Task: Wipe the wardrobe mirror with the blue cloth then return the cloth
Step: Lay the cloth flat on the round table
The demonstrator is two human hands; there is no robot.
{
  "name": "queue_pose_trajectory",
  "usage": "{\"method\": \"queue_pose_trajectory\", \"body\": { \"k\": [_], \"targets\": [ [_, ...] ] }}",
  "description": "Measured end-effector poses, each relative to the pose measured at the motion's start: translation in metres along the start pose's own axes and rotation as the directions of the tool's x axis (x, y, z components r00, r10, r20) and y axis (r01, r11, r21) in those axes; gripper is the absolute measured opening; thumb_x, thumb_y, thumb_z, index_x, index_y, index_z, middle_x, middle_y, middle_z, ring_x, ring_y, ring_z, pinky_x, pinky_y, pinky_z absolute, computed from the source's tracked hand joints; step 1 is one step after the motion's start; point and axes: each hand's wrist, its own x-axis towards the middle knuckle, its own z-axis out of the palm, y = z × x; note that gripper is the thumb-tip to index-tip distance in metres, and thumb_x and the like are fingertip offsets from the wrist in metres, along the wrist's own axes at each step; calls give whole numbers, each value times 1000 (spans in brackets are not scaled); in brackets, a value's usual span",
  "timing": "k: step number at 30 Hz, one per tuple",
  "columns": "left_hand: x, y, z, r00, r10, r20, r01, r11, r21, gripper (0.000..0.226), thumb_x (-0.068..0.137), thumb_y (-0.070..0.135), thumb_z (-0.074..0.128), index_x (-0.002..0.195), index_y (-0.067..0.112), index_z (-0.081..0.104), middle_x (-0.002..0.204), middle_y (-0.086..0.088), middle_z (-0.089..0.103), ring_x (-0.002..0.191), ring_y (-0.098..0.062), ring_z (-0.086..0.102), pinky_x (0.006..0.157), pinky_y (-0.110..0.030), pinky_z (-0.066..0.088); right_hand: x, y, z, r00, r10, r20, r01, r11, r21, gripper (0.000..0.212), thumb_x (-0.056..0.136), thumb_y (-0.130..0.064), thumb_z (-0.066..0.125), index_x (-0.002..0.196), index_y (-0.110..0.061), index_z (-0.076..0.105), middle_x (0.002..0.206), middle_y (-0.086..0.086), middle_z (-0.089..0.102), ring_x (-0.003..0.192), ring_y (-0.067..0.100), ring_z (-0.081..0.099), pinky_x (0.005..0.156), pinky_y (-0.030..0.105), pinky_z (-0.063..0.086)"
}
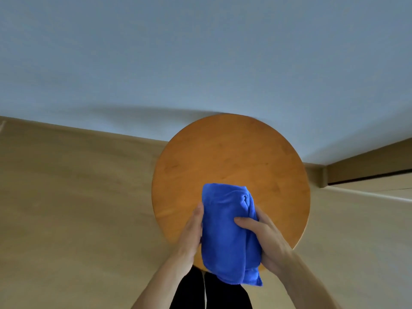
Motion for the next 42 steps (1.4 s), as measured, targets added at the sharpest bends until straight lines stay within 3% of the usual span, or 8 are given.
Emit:
{"method": "queue_pose_trajectory", "body": {
  "k": [4,8,15,20,25,33,36,42],
  "targets": [
    [49,0,-9,988,-138,62,143,985,-93,67,92,72,43,121,20,73,116,-1,76,114,-16,69,109,-39,46,41,16,-4,999,34,15,-34,999,31,38,82,-6,66,119,-10,66,114,14,74,105,28,71,80,34,58],
    [82,0,-14,982,-155,106,167,980,-106,58,93,68,48,110,20,77,109,-3,78,101,-15,74,96,-37,53,83,26,-9,998,58,-15,-58,998,6,38,82,-10,65,120,-9,66,116,16,73,107,31,70,86,41,56],
    [132,-10,-36,992,111,-51,-109,993,50,33,90,34,74,118,19,66,114,-1,75,98,-11,73,77,-27,56,134,30,-30,992,-36,-124,8,975,-222,30,89,-22,73,117,-16,65,110,3,76,103,21,72,95,47,57],
    [156,-19,-29,967,248,-60,-233,953,194,48,84,22,82,122,20,53,112,8,67,86,4,70,65,-14,53,163,39,-47,940,-137,-312,16,933,-359,29,82,-25,80,105,-19,63,97,-1,74,91,16,73,82,38,60],
    [186,-38,-25,931,340,-135,-262,878,401,45,83,26,82,113,24,48,108,12,64,89,3,65,72,-20,49,185,64,-63,883,-173,-436,-19,916,-402,47,86,-23,73,126,-32,49,104,-6,69,92,14,68,83,40,57],
    [197,-58,-26,848,528,-35,-412,700,584,98,83,20,81,159,30,20,154,20,30,137,16,28,111,-7,23,185,76,-52,826,-363,-431,74,828,-555,81,82,-51,74,144,-57,22,121,-19,45,94,0,56,79,33,49],
    [198,-60,-20,846,532,25,-411,623,666,96,84,27,80,157,44,19,129,10,41,103,23,39,84,7,29,194,72,-46,835,-399,-380,50,741,-669,62,87,-55,66,136,-64,30,118,-15,37,85,1,57,72,33,47],
    [204,-61,-14,867,498,27,-304,485,820,91,85,52,72,156,50,15,110,2,30,84,-1,42,72,-10,39,215,72,-64,741,-534,-407,76,669,-740,21,96,-28,59,117,-31,62,120,-8,41,118,20,48,84,33,44]
  ]
}}
